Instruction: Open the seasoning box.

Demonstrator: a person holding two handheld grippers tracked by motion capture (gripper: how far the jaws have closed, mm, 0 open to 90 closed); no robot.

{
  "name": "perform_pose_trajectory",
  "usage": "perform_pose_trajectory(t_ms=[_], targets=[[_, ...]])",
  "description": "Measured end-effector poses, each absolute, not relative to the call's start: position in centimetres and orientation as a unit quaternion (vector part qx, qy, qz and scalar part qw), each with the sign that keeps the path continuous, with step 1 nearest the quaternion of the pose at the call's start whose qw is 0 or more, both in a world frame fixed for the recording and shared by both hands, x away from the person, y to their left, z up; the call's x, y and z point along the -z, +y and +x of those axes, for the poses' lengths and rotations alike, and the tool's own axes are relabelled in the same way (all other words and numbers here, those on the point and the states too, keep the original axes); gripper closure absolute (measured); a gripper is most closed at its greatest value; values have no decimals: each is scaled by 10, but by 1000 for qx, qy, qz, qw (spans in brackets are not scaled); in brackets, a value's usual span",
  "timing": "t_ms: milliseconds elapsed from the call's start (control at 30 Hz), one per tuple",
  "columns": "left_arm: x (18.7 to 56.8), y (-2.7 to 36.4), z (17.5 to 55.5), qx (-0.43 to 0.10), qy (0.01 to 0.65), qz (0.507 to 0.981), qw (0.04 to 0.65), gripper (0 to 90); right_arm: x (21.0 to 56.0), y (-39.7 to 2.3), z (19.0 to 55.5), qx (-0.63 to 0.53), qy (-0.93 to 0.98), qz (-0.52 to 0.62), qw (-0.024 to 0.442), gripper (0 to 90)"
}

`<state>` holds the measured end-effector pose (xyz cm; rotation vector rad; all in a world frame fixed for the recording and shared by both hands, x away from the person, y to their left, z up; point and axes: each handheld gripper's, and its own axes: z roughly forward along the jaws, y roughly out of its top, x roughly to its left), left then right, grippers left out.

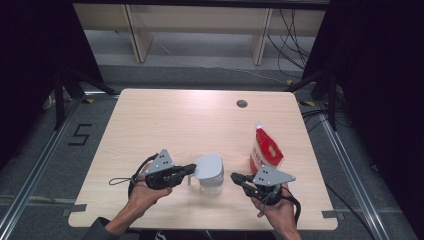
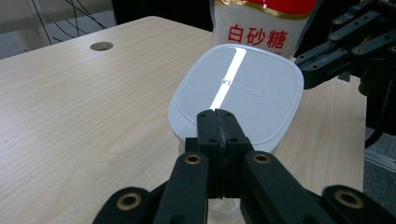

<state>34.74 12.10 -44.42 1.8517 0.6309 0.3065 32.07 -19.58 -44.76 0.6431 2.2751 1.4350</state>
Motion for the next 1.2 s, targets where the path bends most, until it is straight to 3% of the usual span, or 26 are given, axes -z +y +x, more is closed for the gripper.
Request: perform_pose_trajectory(t_ms=[600, 733, 967, 1200], targets=[[444, 123, 348, -129, 269, 782, 547, 880, 444, -169, 334, -509, 815, 203, 188, 869], [444, 125, 350, -133, 268, 784, 544, 778, 441, -168, 335, -509, 816, 199, 190, 869], [446, 134, 348, -141, 277, 786, 534, 494, 438, -165, 334, -512, 812, 204, 190, 866], [458, 143, 343, -137, 279, 797, 518, 352, 435, -161, 337, -518, 811, 187, 199, 864]])
